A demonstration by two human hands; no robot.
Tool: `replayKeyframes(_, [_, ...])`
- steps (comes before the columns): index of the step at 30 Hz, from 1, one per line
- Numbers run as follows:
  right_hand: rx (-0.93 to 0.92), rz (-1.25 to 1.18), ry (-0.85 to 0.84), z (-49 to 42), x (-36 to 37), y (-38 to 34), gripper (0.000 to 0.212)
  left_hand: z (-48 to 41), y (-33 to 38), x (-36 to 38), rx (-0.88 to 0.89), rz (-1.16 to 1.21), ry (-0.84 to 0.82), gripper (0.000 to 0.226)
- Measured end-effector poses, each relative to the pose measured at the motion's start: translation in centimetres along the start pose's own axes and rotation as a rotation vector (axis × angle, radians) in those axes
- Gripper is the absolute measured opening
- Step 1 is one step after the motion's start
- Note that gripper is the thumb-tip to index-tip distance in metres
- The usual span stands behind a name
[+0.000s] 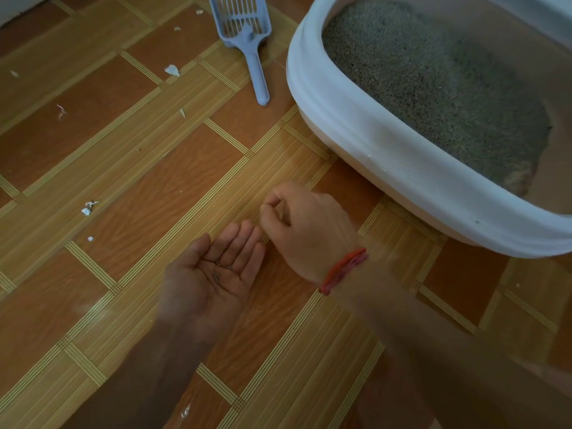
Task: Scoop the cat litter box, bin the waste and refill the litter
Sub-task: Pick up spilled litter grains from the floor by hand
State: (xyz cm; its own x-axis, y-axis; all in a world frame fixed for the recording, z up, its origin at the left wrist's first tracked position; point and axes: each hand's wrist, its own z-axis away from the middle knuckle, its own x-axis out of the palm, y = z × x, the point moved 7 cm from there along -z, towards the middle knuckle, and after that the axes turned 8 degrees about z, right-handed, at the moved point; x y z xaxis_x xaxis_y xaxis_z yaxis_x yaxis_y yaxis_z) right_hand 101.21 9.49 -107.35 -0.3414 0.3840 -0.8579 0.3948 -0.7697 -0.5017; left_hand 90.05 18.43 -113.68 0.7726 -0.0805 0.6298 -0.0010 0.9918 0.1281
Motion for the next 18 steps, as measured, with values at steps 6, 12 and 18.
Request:
replayKeyframes(6, [-0.149, -0.07, -0.052, 2.7, 0.2, -3.3, 0.013, 0.0, -0.8, 0.1, -0.096, -0.006, -0.095, 0.055])
replayKeyframes(12, [-0.214, -0.036, -0.005, 3.4, 0.6, -3.4, 0.009, -0.3, -0.6, 0.0, -0.062, -0.031, -0.011, 0.045])
replayKeyframes(18, [0.154, -0.015, 0.15, -0.1, -1.0, 4.8, 0.014, 0.0, -0.5, 0.2, -0.009, -0.012, 0.012, 0.049])
